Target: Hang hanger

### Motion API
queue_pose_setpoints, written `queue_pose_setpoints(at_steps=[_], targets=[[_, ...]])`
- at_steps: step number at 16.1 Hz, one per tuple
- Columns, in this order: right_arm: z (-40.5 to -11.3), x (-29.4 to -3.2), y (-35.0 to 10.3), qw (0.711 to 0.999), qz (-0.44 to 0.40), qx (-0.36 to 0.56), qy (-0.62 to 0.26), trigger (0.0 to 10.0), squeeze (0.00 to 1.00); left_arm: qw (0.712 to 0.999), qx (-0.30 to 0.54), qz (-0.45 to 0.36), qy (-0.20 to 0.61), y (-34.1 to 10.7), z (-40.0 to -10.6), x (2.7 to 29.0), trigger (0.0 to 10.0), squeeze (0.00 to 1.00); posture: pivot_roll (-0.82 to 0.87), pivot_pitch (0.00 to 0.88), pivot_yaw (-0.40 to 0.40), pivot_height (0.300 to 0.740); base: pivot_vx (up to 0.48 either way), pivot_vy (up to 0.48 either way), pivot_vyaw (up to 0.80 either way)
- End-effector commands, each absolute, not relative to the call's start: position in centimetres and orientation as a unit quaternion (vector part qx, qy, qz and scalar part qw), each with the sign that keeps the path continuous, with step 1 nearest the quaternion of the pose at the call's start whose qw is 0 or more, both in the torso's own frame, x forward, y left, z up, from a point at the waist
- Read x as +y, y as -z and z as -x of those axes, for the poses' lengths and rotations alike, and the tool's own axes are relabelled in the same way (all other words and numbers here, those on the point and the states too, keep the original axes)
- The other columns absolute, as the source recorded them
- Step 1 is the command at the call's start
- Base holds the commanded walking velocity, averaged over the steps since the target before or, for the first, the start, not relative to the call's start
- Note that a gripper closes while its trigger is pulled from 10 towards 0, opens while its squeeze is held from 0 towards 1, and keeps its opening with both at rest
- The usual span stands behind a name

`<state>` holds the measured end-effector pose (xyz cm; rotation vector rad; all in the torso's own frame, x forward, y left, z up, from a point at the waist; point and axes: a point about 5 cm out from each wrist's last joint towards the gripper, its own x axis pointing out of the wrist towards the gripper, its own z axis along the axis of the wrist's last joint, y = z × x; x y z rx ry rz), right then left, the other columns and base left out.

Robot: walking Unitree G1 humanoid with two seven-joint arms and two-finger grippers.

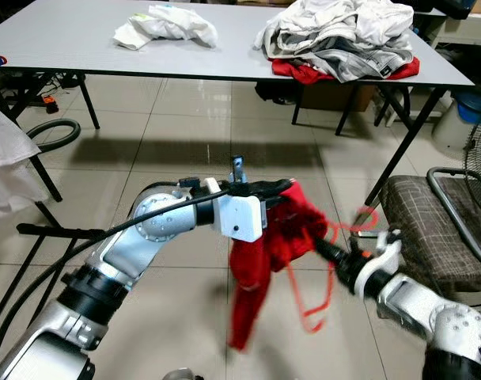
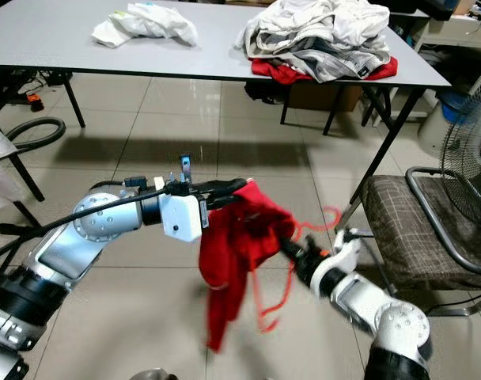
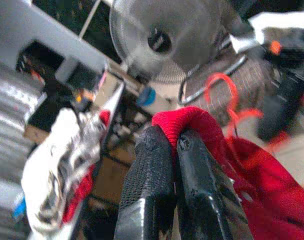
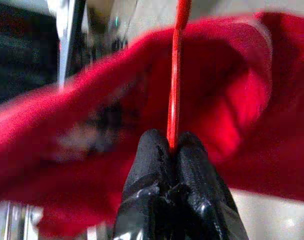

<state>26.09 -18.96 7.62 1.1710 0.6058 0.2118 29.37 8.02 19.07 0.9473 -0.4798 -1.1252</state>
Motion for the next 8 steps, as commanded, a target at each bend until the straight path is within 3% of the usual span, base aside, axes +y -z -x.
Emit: queue_pose_setpoints(at_steps=[1, 3, 5, 6, 8], targets=[[-26.8, -19.4, -8.4, 0.792, -0.549, 0.252, -0.084, 10.0, 0.0, 0.73, -0.197, -0.428, 0.494, -18.5, -29.7, 8.5, 10.0, 0.0, 0.1, 0.056, -0.043, 0.74, 0.0, 0.0, 0.0], [-30.3, -20.2, -10.5, 0.788, -0.594, 0.162, -0.007, 10.0, 0.0, 0.754, -0.12, -0.41, 0.499, -15.0, -29.3, 9.2, 10.0, 0.0, 0.08, 0.049, -0.018, 0.74, 0.0, 0.0, 0.0], [-31.6, -20.1, -11.2, 0.78, -0.611, 0.137, 0.02, 10.0, 0.0, 0.762, -0.102, -0.384, 0.511, -14.2, -28.7, 8.7, 10.0, 0.0, 0.08, 0.046, -0.015, 0.74, 0.0, 0.0, 0.0], [-33.0, -19.8, -12.0, 0.77, -0.625, 0.119, 0.032, 10.0, 0.0, 0.761, -0.101, -0.362, 0.529, -14.0, -27.9, 7.6, 10.0, 0.0, 0.08, 0.041, -0.01, 0.74, 0.0, 0.0, 0.0], [-34.7, -19.3, -13.1, 0.778, -0.618, 0.098, 0.054, 10.0, 0.0, 0.765, -0.111, -0.28, 0.569, -14.7, -26.2, 5.4, 10.0, 0.0, 0.08, 0.037, -0.011, 0.74, 0.0, 0.0, 0.0]])
